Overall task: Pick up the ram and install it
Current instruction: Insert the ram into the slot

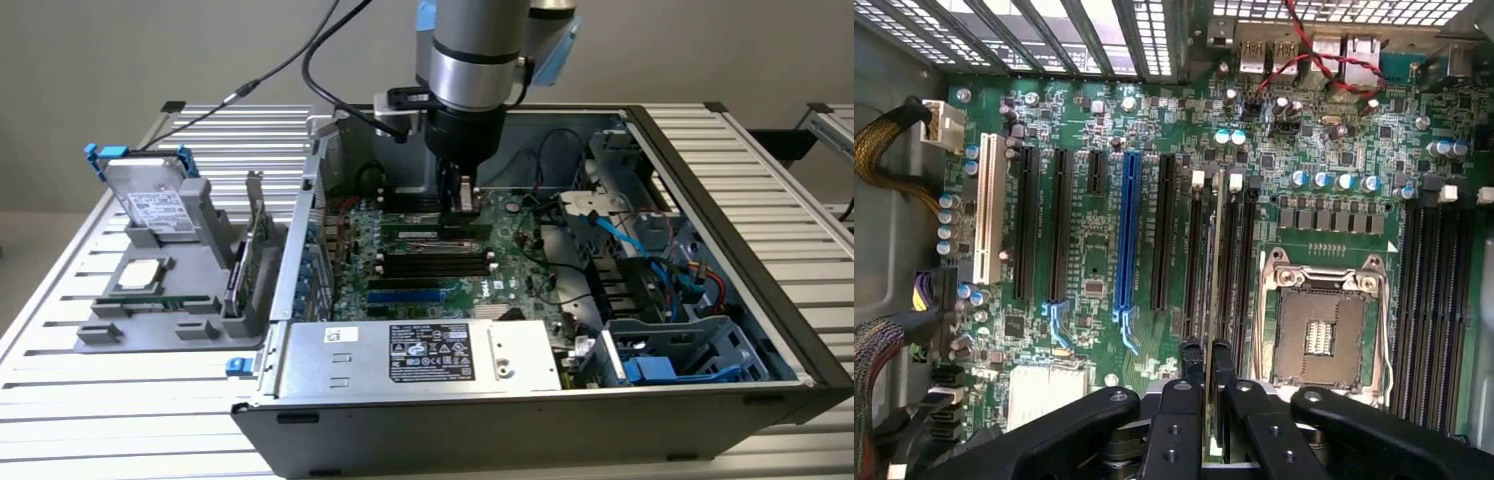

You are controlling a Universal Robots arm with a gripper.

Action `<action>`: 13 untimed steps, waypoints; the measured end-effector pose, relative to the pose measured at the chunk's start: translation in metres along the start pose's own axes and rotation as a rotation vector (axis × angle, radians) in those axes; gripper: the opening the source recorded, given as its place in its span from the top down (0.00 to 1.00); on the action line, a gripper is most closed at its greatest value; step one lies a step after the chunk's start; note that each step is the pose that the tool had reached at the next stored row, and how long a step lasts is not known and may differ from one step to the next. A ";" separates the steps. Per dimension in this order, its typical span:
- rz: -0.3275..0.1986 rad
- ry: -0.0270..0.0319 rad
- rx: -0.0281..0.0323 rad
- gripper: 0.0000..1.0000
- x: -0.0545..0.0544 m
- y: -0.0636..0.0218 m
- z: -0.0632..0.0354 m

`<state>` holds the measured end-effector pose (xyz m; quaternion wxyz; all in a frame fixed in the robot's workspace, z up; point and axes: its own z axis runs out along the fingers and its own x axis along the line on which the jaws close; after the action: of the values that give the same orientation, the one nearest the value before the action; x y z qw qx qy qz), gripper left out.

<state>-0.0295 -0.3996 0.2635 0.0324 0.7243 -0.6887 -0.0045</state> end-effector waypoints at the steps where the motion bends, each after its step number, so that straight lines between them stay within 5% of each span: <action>1: 0.000 0.0011 0.0002 0.86 0.000 0.0001 0.0017; 13: 0.002 0.0039 0.0101 0.86 -0.001 -0.0002 0.0224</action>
<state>-0.0304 -0.3996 0.2411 0.0301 0.7238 -0.6893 0.0004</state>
